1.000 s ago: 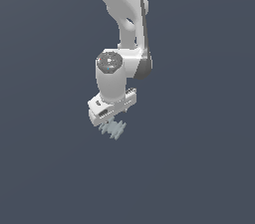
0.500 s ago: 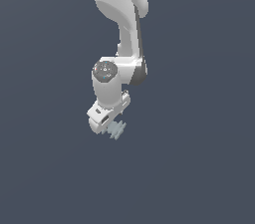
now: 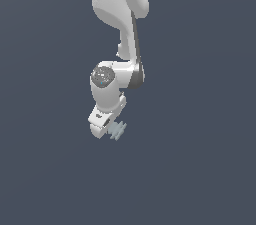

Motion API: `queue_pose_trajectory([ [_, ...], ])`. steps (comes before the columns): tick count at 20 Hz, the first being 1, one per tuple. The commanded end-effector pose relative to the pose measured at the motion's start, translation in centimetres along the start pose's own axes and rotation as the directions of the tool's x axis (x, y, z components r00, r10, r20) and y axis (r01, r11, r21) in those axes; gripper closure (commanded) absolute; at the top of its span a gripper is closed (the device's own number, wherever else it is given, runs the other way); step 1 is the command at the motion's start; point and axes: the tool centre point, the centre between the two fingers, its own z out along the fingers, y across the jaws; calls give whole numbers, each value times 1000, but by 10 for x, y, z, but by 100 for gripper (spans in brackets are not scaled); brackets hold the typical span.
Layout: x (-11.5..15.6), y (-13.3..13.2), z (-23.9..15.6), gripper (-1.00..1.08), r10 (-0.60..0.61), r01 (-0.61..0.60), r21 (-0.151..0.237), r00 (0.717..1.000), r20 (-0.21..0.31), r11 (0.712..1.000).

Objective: Pick up the object and move it to a goal position.

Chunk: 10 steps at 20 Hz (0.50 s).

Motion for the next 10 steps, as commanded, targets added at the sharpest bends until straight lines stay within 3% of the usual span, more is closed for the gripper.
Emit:
queue_pose_trajectory([
  [1,-1,1,2,-92,-24,24,0,1000,-2,1000],
  [10,-1,1,7,-92,-35,35,0,999,-2,999],
])
